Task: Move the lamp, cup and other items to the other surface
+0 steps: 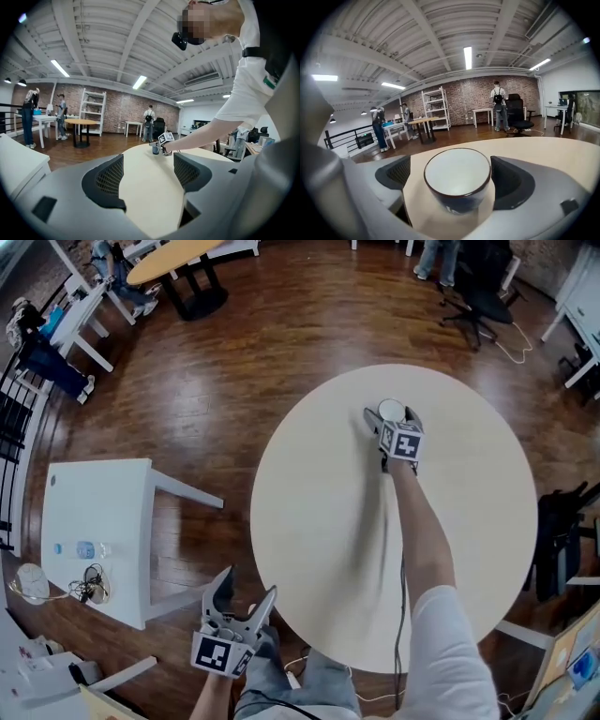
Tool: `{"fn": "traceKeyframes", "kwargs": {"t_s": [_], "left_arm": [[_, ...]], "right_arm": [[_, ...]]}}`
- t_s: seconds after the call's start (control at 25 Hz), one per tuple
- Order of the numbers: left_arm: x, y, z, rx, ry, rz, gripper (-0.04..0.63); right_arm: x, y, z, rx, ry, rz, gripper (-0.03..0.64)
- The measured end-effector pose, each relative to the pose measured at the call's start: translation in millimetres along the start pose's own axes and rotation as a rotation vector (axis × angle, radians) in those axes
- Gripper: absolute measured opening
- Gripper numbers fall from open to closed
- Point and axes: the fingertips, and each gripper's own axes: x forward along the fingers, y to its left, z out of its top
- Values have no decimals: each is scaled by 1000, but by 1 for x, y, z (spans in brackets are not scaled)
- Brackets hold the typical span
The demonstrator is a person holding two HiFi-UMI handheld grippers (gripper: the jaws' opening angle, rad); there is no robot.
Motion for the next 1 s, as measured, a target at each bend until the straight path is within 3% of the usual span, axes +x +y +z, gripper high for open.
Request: {"fn": "traceKeyframes", "kwargs": {"t_s": [0.12, 0.2, 0.24, 0.48, 0.64, 0.76, 0.92, 1.0], "left_arm": [[-10, 7, -8, -4, 5, 14, 333], [-16, 13, -12, -6, 6, 28, 333], [-18, 15, -15, -9, 8, 34, 333], [-28, 14, -13, -38, -6, 17, 333], [-26, 15, 18, -64, -82, 0, 333], [-29, 5, 58, -89, -133, -18, 333], [-46, 13, 95, -46, -229, -41, 333], [-61, 18, 111, -67, -257, -53, 333]], "right_arm": [[13, -7, -23, -53, 92, -57, 532], [12, -14, -33, -90, 152, -112, 428], [11, -14, -34, -104, 166, -117, 422], [-29, 43, 10, -216, 46, 44, 420], [-97, 95, 38, -250, 0, 135, 422], [-166, 127, 49, -209, -18, 180, 422], [-264, 173, 60, -164, -51, 196, 422], [-309, 203, 65, -146, -75, 212, 422]]}}
